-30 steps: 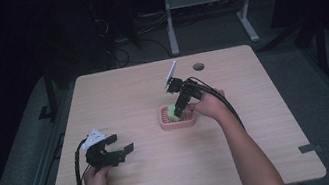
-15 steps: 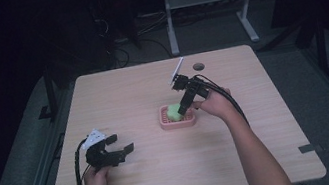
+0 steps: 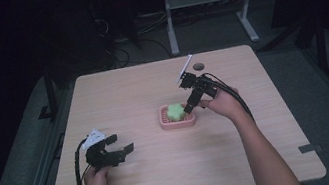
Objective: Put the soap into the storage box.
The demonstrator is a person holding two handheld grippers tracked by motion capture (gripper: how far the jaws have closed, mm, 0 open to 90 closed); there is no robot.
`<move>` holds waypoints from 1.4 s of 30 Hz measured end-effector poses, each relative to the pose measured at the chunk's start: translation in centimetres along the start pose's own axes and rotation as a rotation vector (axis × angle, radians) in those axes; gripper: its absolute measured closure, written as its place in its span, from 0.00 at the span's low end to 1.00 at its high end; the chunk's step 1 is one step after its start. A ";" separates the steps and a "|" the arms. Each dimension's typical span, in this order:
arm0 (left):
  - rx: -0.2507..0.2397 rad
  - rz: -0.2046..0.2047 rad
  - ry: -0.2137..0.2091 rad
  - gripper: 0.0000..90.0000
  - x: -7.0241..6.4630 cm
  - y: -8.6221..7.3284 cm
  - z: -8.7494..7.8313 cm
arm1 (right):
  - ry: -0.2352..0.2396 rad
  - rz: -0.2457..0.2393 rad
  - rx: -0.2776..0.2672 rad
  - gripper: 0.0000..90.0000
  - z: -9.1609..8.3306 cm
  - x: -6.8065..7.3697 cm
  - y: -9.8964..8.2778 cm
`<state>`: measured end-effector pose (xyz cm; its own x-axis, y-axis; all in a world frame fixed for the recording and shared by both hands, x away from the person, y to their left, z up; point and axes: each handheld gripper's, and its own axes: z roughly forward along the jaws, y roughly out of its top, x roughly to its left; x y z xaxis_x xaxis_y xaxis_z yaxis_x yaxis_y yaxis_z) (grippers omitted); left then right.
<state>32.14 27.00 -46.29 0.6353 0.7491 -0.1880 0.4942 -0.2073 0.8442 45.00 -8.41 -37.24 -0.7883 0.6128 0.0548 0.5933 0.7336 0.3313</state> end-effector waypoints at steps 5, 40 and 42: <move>0.002 0.001 0.001 0.16 0.0 0.0 0.0 | 0.002 0.009 -0.004 0.23 -0.2 -0.2 -0.7; -0.002 -0.005 0.002 0.16 -0.1 0.0 0.1 | -0.006 0.045 0.008 0.22 -1.0 -0.9 -4.1; -0.001 -0.004 0.002 0.16 -0.1 0.0 0.1 | -0.010 0.047 0.008 0.22 -1.2 -1.0 -4.3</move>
<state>32.11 26.88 -46.29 0.6320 0.7512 -0.1907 0.4966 -0.2036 0.8437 43.00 -12.54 -37.59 -0.7581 0.6493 0.0607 0.6307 0.7063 0.3214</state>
